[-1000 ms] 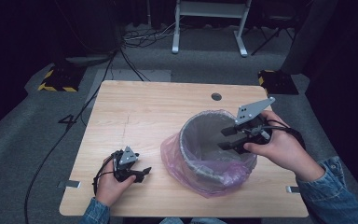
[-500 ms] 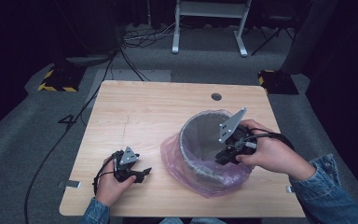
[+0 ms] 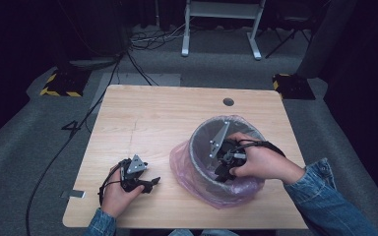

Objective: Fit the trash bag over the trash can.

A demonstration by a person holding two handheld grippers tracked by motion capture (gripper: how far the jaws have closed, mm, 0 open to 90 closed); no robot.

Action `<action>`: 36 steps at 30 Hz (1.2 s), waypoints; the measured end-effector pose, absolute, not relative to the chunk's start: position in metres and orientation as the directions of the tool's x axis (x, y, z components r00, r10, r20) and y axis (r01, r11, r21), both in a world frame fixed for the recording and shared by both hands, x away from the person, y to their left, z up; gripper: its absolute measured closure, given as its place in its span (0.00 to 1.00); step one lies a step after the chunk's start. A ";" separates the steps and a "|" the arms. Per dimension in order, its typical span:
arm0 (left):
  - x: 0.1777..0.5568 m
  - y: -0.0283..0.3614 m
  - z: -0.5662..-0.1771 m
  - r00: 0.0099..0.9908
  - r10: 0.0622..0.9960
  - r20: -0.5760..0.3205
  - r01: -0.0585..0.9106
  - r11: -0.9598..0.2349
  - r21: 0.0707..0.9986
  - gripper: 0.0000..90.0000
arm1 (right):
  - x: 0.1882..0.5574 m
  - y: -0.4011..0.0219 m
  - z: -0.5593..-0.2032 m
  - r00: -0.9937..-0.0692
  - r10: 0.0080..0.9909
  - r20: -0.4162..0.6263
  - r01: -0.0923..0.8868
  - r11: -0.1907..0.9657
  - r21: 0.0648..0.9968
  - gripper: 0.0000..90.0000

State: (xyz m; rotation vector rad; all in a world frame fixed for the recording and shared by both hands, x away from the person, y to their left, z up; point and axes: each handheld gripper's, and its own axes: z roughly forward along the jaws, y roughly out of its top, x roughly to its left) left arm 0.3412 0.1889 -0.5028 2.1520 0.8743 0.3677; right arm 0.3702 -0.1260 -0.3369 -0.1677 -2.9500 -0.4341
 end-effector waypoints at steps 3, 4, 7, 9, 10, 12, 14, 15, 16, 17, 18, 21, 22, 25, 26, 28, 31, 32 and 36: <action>0.341 0.189 -0.503 0.722 0.692 -0.021 0.469 -0.467 0.750 0.29 | 0.371 -0.123 -0.339 -0.981 0.079 0.175 0.122 0.961 0.248 0.70; 0.341 0.188 -0.503 0.722 0.692 -0.020 0.469 -0.467 0.750 0.29 | 0.371 -0.122 -0.340 -0.981 0.082 0.177 0.122 0.966 0.229 0.69; 0.341 0.188 -0.503 0.722 0.691 -0.020 0.468 -0.467 0.750 0.29 | 0.369 -0.120 -0.345 -0.981 0.081 0.176 0.112 0.979 0.172 0.64; 0.341 0.188 -0.503 0.722 0.692 -0.023 0.470 -0.465 0.751 0.29 | 0.369 -0.121 -0.346 -0.982 0.098 0.161 0.126 0.977 0.171 0.58; 0.341 0.189 -0.503 0.722 0.691 -0.024 0.471 -0.465 0.750 0.29 | 0.369 -0.122 -0.345 -0.983 0.110 0.149 0.137 0.974 0.183 0.56; 0.341 0.189 -0.503 0.722 0.692 -0.025 0.472 -0.466 0.748 0.29 | 0.370 -0.128 -0.340 -0.982 0.132 0.137 0.162 0.957 0.242 0.51; 0.341 0.189 -0.503 0.720 0.693 -0.027 0.474 -0.463 0.749 0.29 | 0.370 -0.136 -0.333 -0.979 0.167 0.116 0.194 0.935 0.298 0.48; 0.341 0.189 -0.503 0.719 0.694 -0.027 0.474 -0.462 0.750 0.29 | 0.371 -0.140 -0.329 -0.979 0.180 0.099 0.203 0.921 0.334 0.45; 0.341 0.189 -0.503 0.718 0.695 -0.028 0.474 -0.459 0.752 0.29 | 0.371 -0.145 -0.325 -0.977 0.196 0.087 0.214 0.902 0.376 0.43; 0.342 0.189 -0.503 0.719 0.694 -0.025 0.471 -0.460 0.753 0.29 | 0.372 -0.150 -0.322 -0.976 0.206 0.073 0.218 0.880 0.423 0.43; 0.342 0.190 -0.503 0.719 0.694 -0.019 0.468 -0.464 0.752 0.29 | 0.372 -0.155 -0.317 -0.973 0.223 0.064 0.227 0.857 0.463 0.42; 0.341 0.191 -0.503 0.711 0.702 -0.020 0.474 -0.459 0.752 0.29 | 0.372 -0.173 -0.305 -0.958 0.284 0.021 0.243 0.774 0.584 0.37; 0.341 0.192 -0.503 0.708 0.706 -0.020 0.477 -0.457 0.751 0.29 | 0.371 -0.180 -0.302 -0.951 0.310 0.010 0.250 0.744 0.619 0.37; 0.340 0.193 -0.503 0.700 0.714 -0.020 0.484 -0.454 0.748 0.29 | 0.369 -0.198 -0.294 -0.922 0.386 -0.009 0.269 0.661 0.700 0.35; 0.339 0.194 -0.503 0.697 0.717 -0.021 0.487 -0.452 0.747 0.29 | 0.367 -0.204 -0.293 -0.912 0.410 -0.015 0.275 0.638 0.720 0.35; 0.339 0.195 -0.503 0.690 0.724 -0.017 0.490 -0.449 0.747 0.29 | 0.365 -0.216 -0.290 -0.892 0.451 -0.025 0.281 0.598 0.751 0.35; 0.339 0.197 -0.503 0.684 0.730 -0.016 0.502 -0.455 0.736 0.29 | 0.362 -0.236 -0.287 -0.858 0.513 -0.033 0.291 0.538 0.791 0.35; 0.338 0.197 -0.504 0.677 0.736 -0.021 0.512 -0.450 0.732 0.29 | 0.362 -0.243 -0.287 -0.846 0.533 -0.029 0.297 0.516 0.803 0.35; 0.338 0.200 -0.504 0.664 0.747 -0.028 0.526 -0.439 0.729 0.28 | 0.362 -0.269 -0.292 -0.802 0.597 -0.018 0.320 0.454 0.831 0.35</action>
